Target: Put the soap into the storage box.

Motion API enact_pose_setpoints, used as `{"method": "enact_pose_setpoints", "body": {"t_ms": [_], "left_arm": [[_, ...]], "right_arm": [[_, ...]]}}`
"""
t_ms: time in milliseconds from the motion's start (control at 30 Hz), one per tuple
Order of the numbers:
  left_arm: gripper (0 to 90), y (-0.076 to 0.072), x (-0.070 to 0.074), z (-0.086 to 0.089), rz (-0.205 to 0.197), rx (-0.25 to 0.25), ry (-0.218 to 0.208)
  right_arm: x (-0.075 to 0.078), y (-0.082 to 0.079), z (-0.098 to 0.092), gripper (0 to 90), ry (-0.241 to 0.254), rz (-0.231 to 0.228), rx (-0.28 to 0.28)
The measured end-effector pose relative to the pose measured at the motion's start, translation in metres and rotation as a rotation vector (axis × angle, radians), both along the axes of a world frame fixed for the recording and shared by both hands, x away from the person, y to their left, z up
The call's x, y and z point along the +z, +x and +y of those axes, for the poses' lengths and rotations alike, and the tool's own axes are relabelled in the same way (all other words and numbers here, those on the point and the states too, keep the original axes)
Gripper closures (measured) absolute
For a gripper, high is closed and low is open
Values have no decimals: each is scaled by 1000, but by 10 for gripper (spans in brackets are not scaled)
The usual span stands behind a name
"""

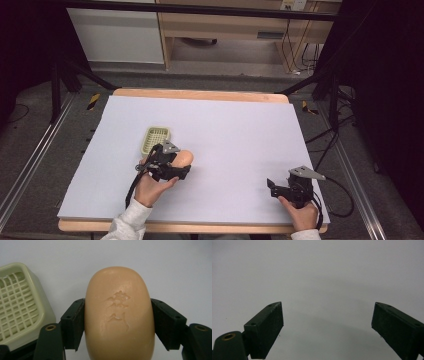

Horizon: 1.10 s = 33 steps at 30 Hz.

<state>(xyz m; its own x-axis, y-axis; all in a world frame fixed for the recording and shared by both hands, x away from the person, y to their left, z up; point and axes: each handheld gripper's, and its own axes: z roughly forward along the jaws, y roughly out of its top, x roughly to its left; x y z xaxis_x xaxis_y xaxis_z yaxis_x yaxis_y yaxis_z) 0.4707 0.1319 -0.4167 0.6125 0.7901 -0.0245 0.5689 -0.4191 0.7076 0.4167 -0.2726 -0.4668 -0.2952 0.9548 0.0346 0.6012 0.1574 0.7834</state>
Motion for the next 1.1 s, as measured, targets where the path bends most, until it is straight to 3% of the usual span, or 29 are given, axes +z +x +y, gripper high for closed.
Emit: {"method": "enact_pose_setpoints", "body": {"t_ms": [467,1100], "left_arm": [[318,4,15,25,-29,68,-37],[319,13,21,43,-55,129,-42]], "right_arm": [[0,0,0,107,5,5,0],[0,0,1,107,-4,4,3]]}}
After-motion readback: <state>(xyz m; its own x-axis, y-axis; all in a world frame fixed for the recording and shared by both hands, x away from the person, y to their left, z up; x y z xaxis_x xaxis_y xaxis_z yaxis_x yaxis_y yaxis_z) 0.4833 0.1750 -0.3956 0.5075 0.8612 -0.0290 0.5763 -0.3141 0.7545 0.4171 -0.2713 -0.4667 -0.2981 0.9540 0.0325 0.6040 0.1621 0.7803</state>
